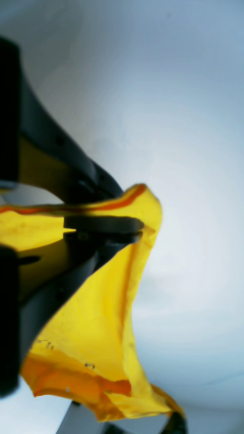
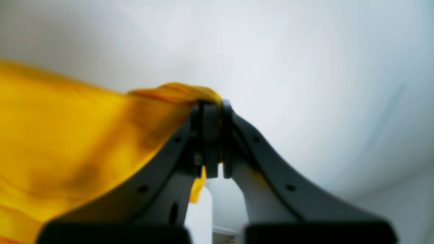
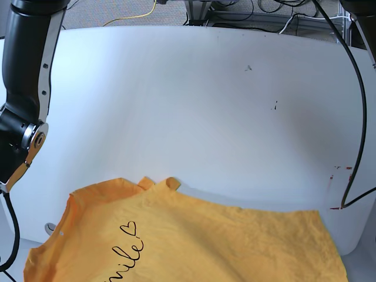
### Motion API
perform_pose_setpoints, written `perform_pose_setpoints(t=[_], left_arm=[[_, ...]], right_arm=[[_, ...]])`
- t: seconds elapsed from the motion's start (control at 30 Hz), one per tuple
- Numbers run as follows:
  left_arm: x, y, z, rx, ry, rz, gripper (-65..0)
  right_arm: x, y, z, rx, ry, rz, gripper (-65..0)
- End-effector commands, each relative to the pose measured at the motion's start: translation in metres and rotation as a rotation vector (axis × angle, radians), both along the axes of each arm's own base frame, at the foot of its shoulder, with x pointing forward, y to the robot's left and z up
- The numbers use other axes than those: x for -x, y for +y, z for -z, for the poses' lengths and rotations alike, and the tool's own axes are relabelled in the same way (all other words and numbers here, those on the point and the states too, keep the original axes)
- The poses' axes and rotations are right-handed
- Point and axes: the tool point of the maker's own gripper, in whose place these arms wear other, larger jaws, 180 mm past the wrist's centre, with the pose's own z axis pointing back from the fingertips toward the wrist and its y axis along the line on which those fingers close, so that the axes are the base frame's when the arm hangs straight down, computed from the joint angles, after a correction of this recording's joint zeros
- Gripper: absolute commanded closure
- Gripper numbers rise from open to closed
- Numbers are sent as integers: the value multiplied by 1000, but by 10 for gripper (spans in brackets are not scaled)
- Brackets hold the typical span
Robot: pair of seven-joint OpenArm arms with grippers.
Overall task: Layout the t-shirt on the table in an organized manner, then fold the t-shirt properly
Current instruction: 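Lift the shirt high with both grippers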
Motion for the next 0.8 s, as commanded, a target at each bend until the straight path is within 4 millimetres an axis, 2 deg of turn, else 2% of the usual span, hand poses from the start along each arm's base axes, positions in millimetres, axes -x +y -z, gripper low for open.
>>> perform_pose_setpoints(t=[0.0,0.23,0.33,0.47,0.6,0.77], left_arm=[[14,-2,-35,41,-83,19,0],[15,-2,-41,48,-90,20,0],[13,-1,-40,49,-86,20,0],[13,-1,-39,50,-83,19,0],[14,-1,-41,50,-88,19,0],[14,-1,-42,50,-89,19,0]], right_arm=[[7,0,-34,-2,-79,-10,0],[12,-3,-50,5,-104,-2,0],[9,5,-51,36,-96,-13,0],[9,19,-64,87,-105,-27,0],[10,23,-71,99,-115,-30,0],[18,23,-92,103,-158,-28,0]])
